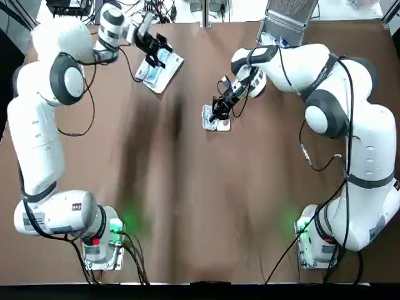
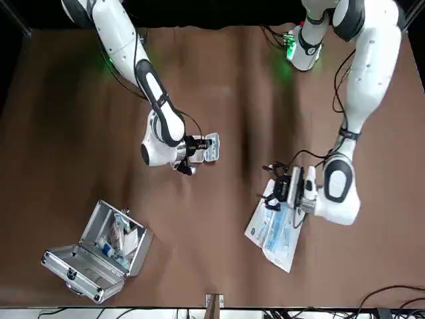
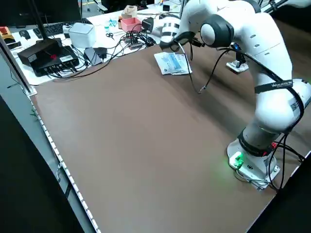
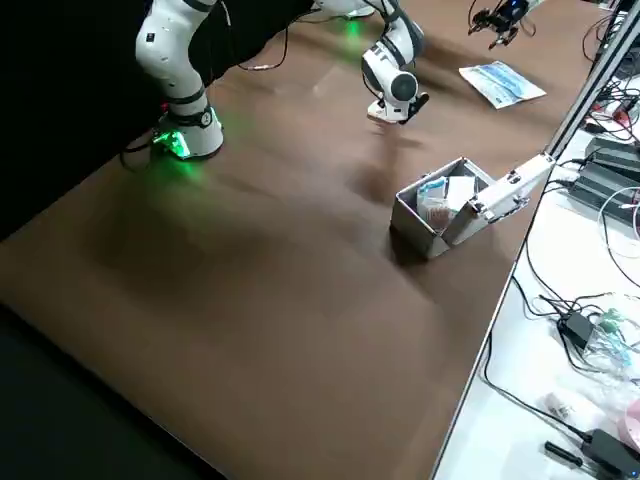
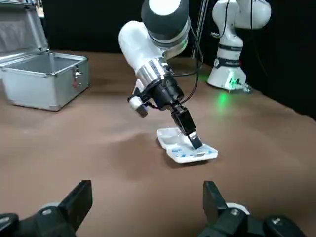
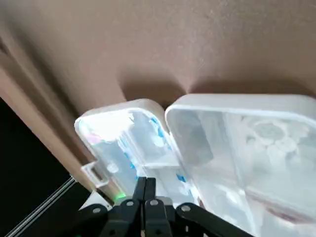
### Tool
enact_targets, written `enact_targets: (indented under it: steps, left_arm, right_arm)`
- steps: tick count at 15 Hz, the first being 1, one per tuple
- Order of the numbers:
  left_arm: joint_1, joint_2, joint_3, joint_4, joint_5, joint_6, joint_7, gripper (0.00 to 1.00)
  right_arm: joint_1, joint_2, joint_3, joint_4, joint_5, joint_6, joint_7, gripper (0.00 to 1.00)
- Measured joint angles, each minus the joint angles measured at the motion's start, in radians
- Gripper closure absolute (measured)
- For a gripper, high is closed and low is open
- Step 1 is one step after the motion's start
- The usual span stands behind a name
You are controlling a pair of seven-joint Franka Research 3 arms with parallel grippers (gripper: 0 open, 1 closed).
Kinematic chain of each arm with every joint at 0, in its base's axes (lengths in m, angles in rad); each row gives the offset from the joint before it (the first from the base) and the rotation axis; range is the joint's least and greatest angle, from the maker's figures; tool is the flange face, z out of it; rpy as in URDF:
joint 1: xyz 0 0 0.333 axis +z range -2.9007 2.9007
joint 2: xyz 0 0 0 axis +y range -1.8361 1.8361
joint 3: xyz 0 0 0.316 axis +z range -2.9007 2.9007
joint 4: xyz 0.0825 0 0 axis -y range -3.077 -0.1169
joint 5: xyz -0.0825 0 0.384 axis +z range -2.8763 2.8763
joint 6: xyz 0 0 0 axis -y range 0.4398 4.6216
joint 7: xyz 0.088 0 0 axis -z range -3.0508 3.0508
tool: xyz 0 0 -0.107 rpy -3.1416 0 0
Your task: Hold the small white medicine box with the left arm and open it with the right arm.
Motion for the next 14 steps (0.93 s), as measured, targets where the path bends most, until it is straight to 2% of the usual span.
enact_targets:
  steps: [6, 9, 14]
  left_arm:
    - [0.097, -0.092, 0.001, -0.002, 0.017, -0.041, -0.005, 0.00]
    - [0.128, -0.100, 0.001, -0.002, 0.022, -0.046, -0.005, 0.00]
    - [0.130, -0.109, 0.005, -0.003, 0.027, -0.021, -0.021, 0.00]
  right_arm:
    - [0.030, 0.004, 0.000, 0.003, 0.000, 0.057, 0.000, 0.99]
    - [0.040, 0.006, 0.000, 0.006, 0.000, 0.076, 0.000, 0.99]
    - [0.042, 0.008, -0.003, 0.019, 0.000, 0.081, 0.000, 0.99]
